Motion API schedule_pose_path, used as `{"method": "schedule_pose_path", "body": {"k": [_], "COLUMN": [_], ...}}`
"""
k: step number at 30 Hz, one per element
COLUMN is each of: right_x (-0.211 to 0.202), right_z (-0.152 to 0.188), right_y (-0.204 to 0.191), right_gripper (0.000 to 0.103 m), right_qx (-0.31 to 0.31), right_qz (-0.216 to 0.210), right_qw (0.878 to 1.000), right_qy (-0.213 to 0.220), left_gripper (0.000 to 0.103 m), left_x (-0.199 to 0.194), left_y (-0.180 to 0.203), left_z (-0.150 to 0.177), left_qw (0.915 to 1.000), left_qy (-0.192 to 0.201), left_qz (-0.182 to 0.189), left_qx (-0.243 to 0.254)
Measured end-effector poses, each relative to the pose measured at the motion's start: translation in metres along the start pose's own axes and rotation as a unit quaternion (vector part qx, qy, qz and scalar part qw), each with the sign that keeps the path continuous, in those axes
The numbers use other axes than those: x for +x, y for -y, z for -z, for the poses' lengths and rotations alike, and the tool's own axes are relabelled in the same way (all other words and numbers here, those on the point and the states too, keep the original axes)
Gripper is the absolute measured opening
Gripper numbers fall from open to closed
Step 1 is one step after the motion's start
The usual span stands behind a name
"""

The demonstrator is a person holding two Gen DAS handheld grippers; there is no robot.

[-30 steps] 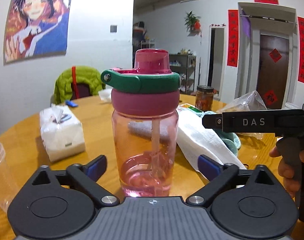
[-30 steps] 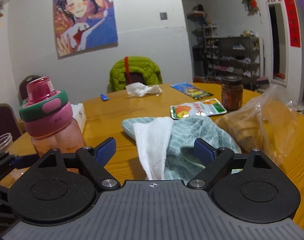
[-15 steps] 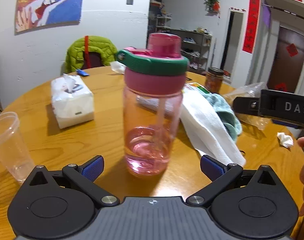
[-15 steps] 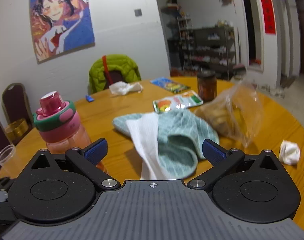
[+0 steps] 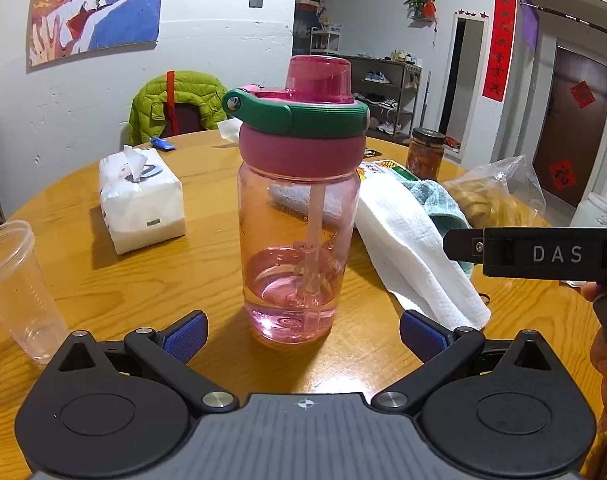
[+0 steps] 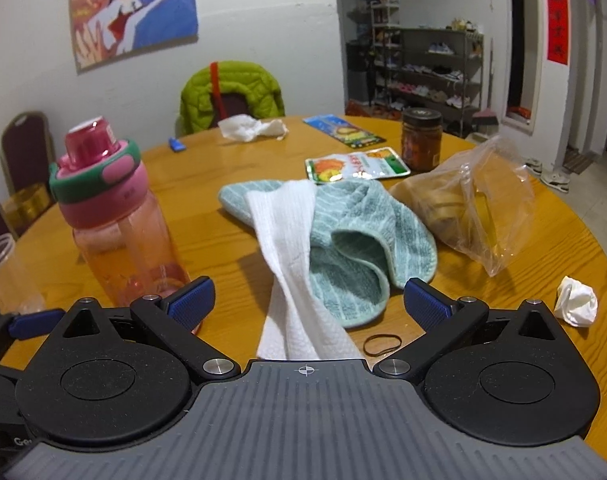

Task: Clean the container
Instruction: 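Set the pink bottle on the table with the left tool while the right tool releases the towel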

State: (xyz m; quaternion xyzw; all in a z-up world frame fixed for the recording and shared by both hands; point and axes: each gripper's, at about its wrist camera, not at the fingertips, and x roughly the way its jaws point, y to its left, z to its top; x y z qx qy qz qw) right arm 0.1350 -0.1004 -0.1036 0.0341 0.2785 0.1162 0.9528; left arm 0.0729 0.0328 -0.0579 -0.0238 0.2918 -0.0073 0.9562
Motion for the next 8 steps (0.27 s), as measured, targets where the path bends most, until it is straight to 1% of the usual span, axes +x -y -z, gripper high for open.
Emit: {"method": "schedule_pose_path", "body": {"k": [4, 8], "right_x": [0.0002, 0.0014], "right_z": [-0.0005, 0.0004], "right_y": [0.0031, 0.0033], "right_gripper": [0.103, 0.103], "right_qx": [0.004, -0.003], "right_qz": [-0.014, -0.005], "right_qw": [1.0, 1.0], "right_qy": [-0.013, -0.01], "left_gripper": [0.102, 0.102], "left_x": [-0.0005, 0.0017], "left_y": [0.0003, -0.0004], "left_z": [0.0002, 0.0008], "left_qw": [1.0, 1.0], "left_qy": [0.005, 0.006], "left_qz": [0.002, 0.007], "left_qx": [0.002, 0.001]}}
